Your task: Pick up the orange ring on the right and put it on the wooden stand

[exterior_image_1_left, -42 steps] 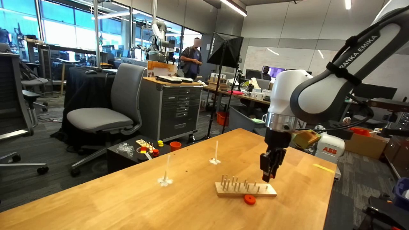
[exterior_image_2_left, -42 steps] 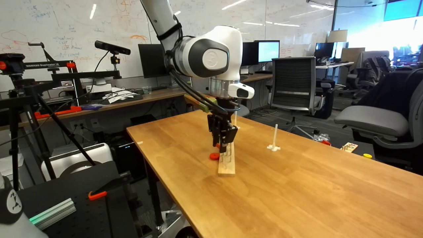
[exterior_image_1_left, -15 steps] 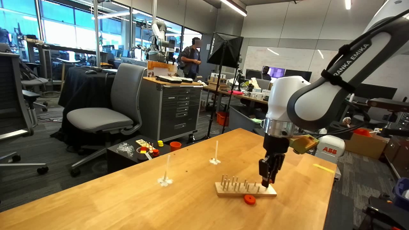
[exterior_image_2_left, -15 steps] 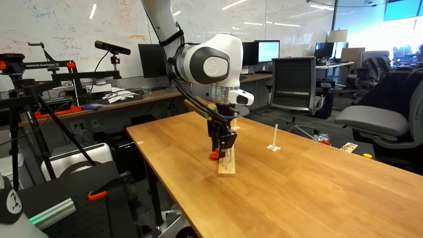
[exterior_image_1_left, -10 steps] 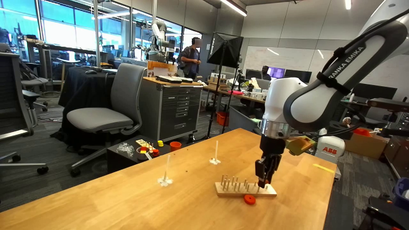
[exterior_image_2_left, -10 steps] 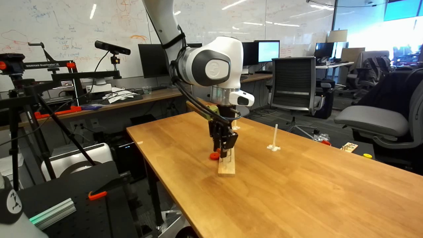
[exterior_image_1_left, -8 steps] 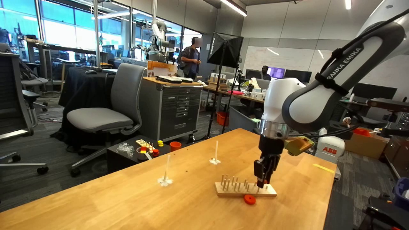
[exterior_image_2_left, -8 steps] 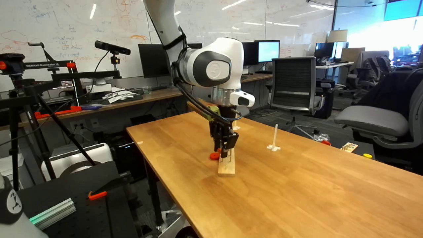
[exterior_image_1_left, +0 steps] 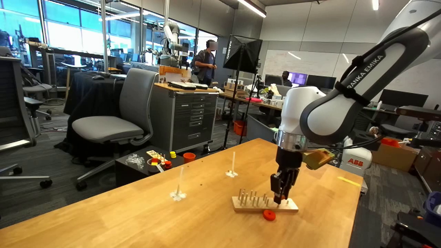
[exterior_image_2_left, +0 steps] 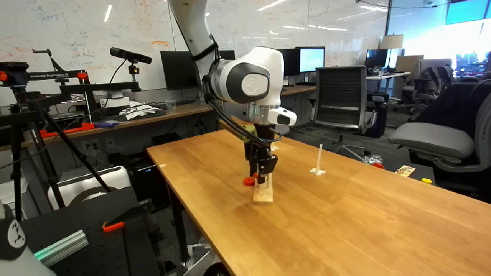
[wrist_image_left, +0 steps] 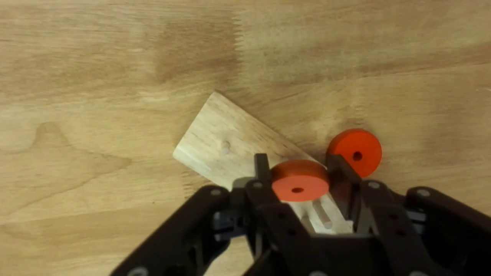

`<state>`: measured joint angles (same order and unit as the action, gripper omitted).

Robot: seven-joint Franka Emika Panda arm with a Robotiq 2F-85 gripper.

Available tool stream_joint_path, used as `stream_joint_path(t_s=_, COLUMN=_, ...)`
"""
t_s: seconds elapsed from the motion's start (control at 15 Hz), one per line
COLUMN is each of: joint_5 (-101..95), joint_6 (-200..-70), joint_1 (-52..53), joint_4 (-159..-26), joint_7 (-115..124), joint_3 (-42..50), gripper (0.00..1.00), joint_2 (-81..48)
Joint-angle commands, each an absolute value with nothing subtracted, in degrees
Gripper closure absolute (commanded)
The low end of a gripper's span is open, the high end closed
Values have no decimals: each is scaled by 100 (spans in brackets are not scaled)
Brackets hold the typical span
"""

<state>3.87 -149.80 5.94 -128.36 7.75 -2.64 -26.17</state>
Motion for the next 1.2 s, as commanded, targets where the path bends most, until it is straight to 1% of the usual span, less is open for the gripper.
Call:
stream_joint_path(t_s=0.0, joint_5=358, joint_6=-14988, joint_1=656, joint_4=-12698, joint_7=901, joint_3=-246, gripper=83, joint_2=-2715)
stream_joint_path(t_s=1.13, joint_5=339, joint_6=-15069, joint_1=662, joint_4=-12723, joint_7=917, joint_3=-224, gripper=83, joint_2=-2762)
